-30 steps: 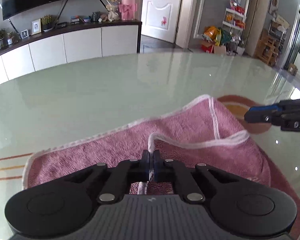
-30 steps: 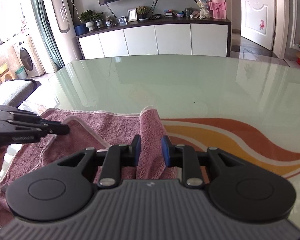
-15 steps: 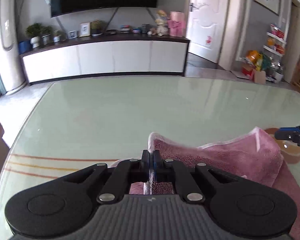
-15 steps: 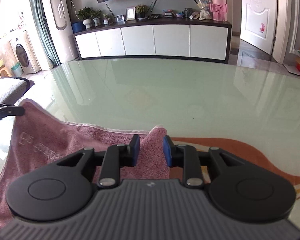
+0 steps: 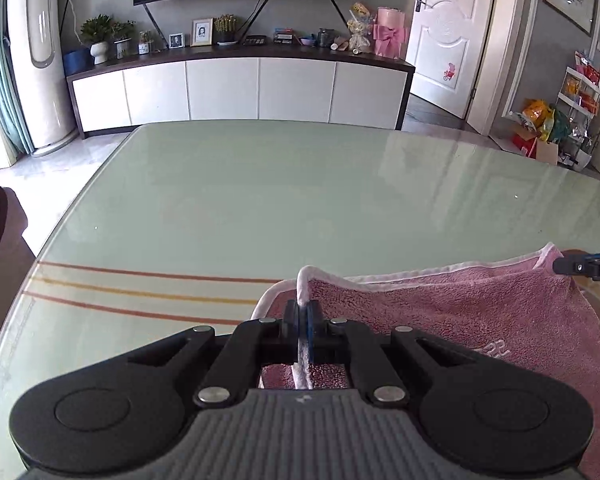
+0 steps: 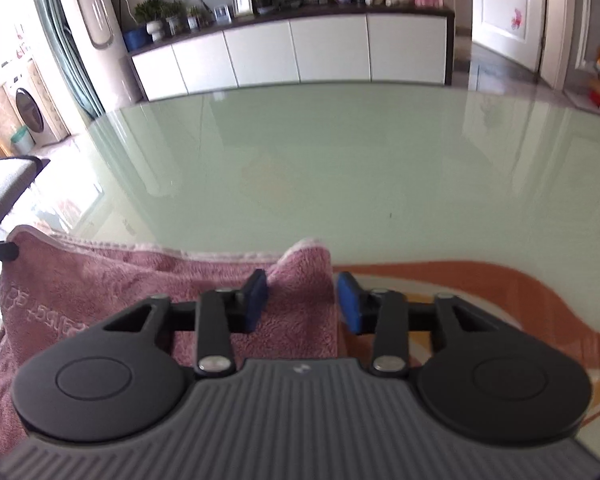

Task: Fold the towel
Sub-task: 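Lift the held towel edge with the left tool and fold it across the towel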

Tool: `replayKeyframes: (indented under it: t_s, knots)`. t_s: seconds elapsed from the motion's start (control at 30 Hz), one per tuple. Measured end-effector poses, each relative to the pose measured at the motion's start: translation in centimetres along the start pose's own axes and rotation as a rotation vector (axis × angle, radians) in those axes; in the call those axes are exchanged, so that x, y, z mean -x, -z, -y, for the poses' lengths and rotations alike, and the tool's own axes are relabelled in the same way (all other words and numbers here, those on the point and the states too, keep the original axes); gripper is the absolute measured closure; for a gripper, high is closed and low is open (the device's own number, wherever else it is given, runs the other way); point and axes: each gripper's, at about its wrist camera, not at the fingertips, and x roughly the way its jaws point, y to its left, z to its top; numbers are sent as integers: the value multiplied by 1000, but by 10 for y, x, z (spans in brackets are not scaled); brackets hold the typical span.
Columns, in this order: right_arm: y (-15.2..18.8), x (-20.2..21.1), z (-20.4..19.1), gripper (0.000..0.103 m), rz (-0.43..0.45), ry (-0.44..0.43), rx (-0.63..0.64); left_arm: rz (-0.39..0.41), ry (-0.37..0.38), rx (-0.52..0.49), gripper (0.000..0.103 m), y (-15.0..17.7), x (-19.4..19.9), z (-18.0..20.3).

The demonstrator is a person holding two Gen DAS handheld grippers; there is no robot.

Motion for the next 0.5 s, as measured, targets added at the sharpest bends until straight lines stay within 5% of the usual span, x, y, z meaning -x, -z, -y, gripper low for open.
replayKeyframes:
  t_s: [0.27, 0.37, 0.43, 0.5]
  knots:
    - [-1, 35, -9, 97, 256, 43, 46, 64, 1, 42, 98, -3, 3, -6]
    - [-4, 30, -13, 94, 249, 77, 83, 61, -13, 57, 98, -5, -1, -6]
    - [-3, 17, -17, 69, 182, 111, 111, 41, -32, 60, 98, -3, -5, -7]
    - [1, 10, -19, 63, 164, 144, 139, 32, -41, 75, 98, -1, -7, -12]
